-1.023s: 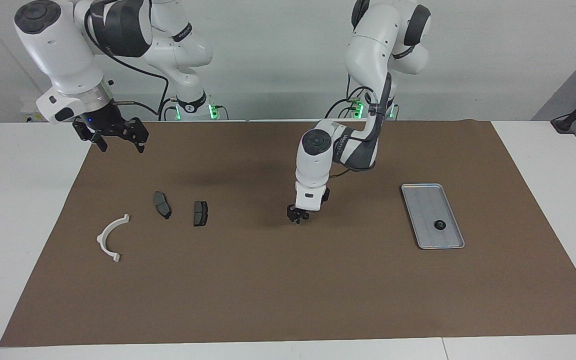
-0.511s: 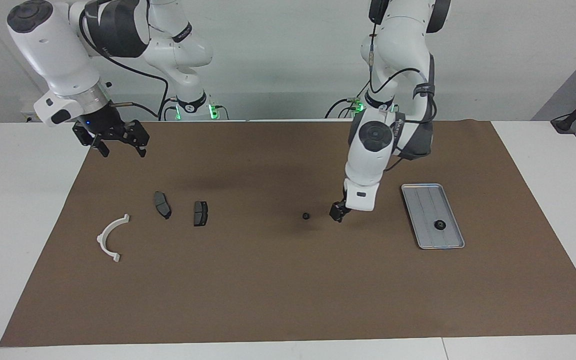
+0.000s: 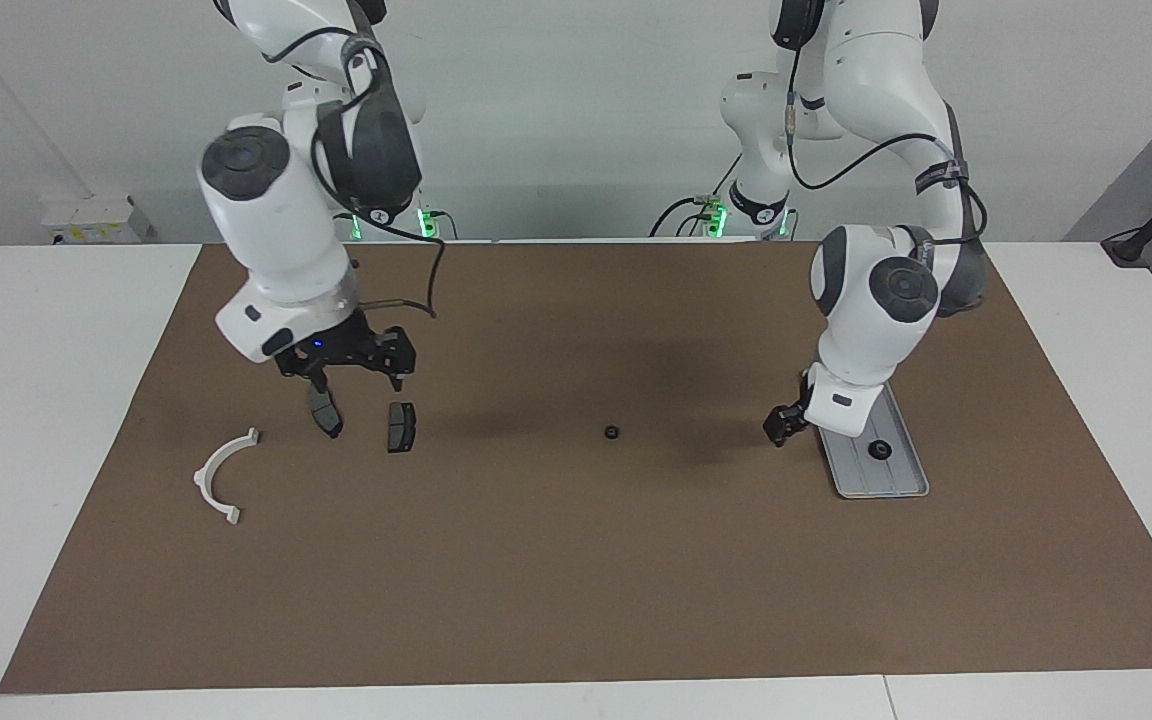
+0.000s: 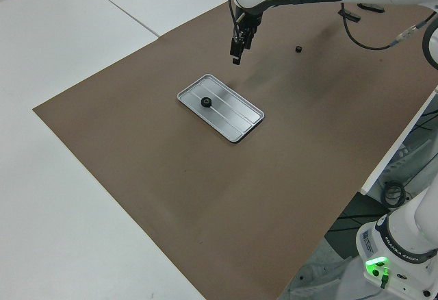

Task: Place bearing gear from tray to pile
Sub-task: 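Return the left gripper to the tray while the right gripper reaches the bearing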

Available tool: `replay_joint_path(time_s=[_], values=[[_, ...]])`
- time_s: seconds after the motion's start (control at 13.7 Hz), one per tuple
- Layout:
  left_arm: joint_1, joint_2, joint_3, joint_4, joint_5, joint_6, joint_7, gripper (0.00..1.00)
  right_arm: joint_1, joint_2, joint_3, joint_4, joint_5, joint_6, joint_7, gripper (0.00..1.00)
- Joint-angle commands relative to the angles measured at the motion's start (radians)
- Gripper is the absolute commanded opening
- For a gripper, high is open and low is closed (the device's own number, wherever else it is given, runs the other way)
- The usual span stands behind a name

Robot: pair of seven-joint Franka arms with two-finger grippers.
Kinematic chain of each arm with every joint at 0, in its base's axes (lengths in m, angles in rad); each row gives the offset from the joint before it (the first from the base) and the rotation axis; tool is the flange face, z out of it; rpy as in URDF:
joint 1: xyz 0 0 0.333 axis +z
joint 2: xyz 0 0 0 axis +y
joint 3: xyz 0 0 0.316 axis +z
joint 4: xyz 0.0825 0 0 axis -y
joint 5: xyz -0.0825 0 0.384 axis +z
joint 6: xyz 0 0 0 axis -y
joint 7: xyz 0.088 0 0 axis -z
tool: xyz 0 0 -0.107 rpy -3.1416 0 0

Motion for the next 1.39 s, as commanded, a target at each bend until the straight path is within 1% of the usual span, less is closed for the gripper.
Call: replay_joint_path(time_s=[0.0, 0.15, 0.22, 0.29, 0.37, 0.44, 0.51, 0.58, 0.73, 0.95, 1.17, 1.31], values=[[0.077, -0.025, -0.012, -0.030, 0.008, 0.016, 0.168, 0.92, 0.098, 0.057, -0.002, 0.058, -0.024, 0.017, 0.160, 1.00], [0.121, -0.027, -0.012, -0.065, 0.008, 0.080, 0.247, 0.90, 0.167, 0.074, 0.000, 0.072, 0.010, 0.027, 0.289, 1.00], [0.150, -0.027, -0.012, -0.094, 0.008, 0.136, 0.282, 0.89, 0.198, 0.077, 0.001, 0.072, 0.069, 0.060, 0.369, 1.00], [0.172, -0.024, -0.012, -0.117, 0.008, 0.187, 0.313, 0.88, 0.239, 0.093, 0.000, 0.075, 0.091, 0.071, 0.401, 1.00], [0.187, -0.018, -0.012, -0.134, 0.008, 0.228, 0.345, 0.88, 0.256, 0.105, 0.001, 0.101, 0.097, 0.077, 0.411, 1.00], [0.202, -0.012, -0.012, -0.137, 0.008, 0.243, 0.362, 0.87, 0.270, 0.125, 0.003, 0.110, 0.100, 0.091, 0.412, 1.00], [0.212, -0.010, -0.013, -0.137, 0.008, 0.249, 0.368, 0.86, 0.314, 0.146, 0.006, 0.112, 0.097, 0.111, 0.417, 1.00], [0.212, -0.007, -0.013, -0.138, 0.008, 0.250, 0.368, 0.85, 0.337, 0.168, 0.006, 0.112, 0.094, 0.138, 0.423, 1.00], [0.210, -0.007, -0.013, -0.152, 0.008, 0.272, 0.367, 0.81, 0.373, 0.217, 0.003, 0.114, 0.088, 0.157, 0.457, 1.00], [0.210, -0.010, -0.013, -0.223, 0.008, 0.359, 0.358, 0.81, 0.390, 0.281, 0.004, 0.120, 0.086, 0.252, 0.497, 1.00], [0.210, -0.009, -0.013, -0.230, 0.007, 0.362, 0.356, 0.81, 0.390, 0.300, 0.006, 0.118, 0.080, 0.266, 0.494, 1.00], [0.209, -0.009, -0.013, -0.243, 0.007, 0.368, 0.336, 0.81, 0.384, 0.301, 0.006, 0.115, 0.053, 0.277, 0.488, 1.00]])
